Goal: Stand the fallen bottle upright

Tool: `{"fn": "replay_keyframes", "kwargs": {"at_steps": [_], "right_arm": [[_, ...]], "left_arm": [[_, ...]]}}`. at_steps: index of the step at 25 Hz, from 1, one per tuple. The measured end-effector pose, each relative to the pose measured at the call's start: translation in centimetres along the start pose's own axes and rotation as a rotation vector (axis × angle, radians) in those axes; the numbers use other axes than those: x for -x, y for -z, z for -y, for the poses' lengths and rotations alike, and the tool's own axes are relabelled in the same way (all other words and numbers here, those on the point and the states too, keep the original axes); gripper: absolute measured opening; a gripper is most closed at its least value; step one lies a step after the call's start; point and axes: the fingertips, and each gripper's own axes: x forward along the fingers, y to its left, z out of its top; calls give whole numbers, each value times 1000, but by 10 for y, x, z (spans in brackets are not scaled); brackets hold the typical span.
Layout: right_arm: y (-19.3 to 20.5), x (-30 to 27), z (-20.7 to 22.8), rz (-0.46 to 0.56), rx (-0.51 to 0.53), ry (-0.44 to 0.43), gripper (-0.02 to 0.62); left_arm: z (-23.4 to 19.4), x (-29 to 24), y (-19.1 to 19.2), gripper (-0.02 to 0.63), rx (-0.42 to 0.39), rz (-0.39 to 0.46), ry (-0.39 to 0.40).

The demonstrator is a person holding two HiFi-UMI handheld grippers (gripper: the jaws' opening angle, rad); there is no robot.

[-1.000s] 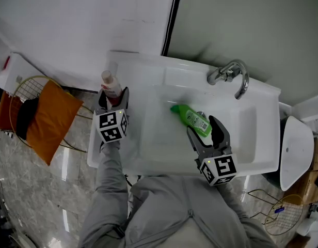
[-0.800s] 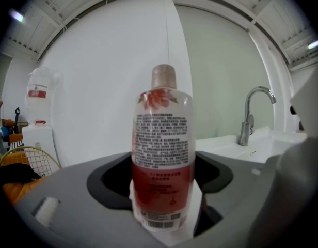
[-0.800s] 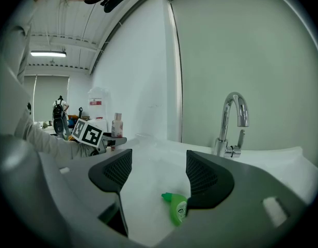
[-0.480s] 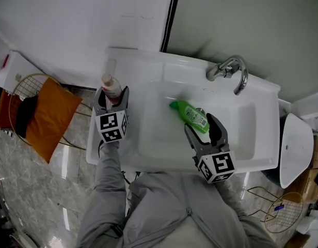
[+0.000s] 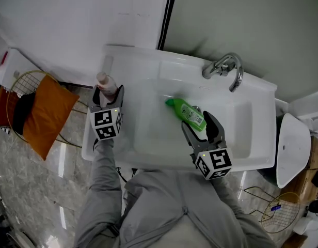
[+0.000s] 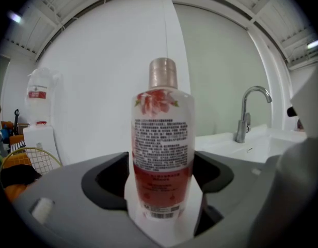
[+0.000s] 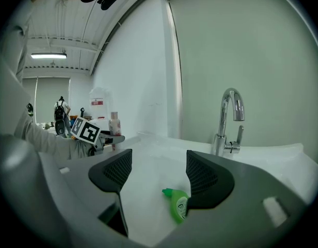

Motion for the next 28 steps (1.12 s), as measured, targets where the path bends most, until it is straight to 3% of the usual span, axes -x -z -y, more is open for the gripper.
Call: {"fn": "replay_keyframes", "kwargs": {"at_steps": [12, 24, 28], "right_arm": [[26, -5, 16, -84, 8, -16, 330], [59, -20, 29, -212, 41, -93, 335], [76, -30, 35, -288, 80, -125, 364]], "left_arm": [[-8, 48, -9, 407, 44, 10, -7], [40, 111, -21, 428, 46, 44, 100], [61, 129, -22, 428, 65, 54, 138]]}}
